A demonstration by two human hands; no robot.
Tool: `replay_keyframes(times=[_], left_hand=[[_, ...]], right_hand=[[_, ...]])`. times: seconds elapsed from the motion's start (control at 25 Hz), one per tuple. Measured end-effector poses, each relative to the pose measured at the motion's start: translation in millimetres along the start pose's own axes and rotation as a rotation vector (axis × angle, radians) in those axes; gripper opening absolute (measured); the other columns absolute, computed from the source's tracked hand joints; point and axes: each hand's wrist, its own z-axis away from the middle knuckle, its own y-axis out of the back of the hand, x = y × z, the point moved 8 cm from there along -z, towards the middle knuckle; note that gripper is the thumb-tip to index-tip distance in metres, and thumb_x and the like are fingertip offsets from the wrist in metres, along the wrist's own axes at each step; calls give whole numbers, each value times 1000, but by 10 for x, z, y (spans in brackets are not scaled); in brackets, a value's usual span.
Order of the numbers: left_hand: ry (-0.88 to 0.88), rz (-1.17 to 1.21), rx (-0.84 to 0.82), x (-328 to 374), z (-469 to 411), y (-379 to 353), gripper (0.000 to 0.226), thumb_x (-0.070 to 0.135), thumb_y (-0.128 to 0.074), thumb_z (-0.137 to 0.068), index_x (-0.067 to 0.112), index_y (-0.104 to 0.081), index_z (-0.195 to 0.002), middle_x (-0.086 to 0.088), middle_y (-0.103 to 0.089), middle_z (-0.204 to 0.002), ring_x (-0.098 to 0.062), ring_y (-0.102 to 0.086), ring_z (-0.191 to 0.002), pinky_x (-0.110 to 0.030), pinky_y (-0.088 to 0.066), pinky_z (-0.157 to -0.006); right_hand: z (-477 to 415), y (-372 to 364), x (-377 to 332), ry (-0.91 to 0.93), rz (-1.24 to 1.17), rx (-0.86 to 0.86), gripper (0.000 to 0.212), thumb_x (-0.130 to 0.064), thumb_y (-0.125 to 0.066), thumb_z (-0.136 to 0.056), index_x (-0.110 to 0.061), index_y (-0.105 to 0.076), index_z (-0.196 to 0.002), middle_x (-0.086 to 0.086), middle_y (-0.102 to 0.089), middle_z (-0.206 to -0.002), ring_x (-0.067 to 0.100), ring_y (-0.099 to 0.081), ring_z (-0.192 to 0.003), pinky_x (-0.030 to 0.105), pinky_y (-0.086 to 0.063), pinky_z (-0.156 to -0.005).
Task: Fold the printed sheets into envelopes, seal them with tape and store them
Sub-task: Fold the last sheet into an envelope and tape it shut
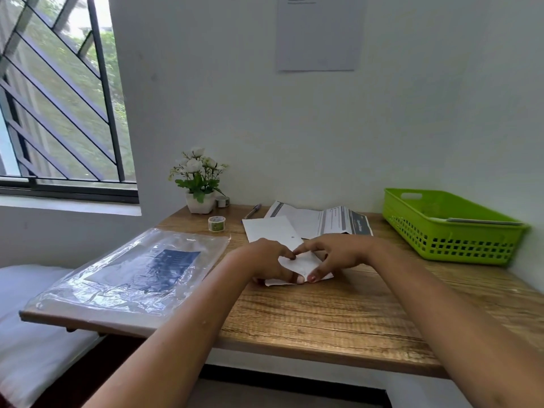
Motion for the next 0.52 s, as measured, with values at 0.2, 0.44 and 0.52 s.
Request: replay_keyframes(times=[0.2, 0.44, 0.52], left_hand=[[10, -201, 2, 163, -167, 25, 78, 71, -47, -80, 25, -38, -143, -6, -46, -142, -24, -44, -127, -36, -39, -99], [-13, -232, 88, 176, -327, -28, 70, 69, -34, -87, 27, -35, -142, -6, -46, -142, -26, -47, -124, -39, -42, -94], [-27, -287, 154, 176, -352, -31, 65, 66, -29, -89, 25, -38, -139, -6, -51, -134, -25, -53, -117, -37, -44, -85]], right_hand=[[-19, 84, 149, -18, -11, 122, 58, -39, -71, -81, -31, -50, -135, -4, -45, -143, 17, -42, -131, 34, -36, -108], [-141, 382, 747, -206, 205, 462, 46, -21, -65, -84, -28, -54, -128, -1, -48, -138, 20, -47, -126, 35, -45, -97], [-203, 356, 939, -286, 322, 433, 51, -15, -56, -85, -29, -47, -133, 0, -44, -141, 25, -43, -129, 40, -46, -97]])
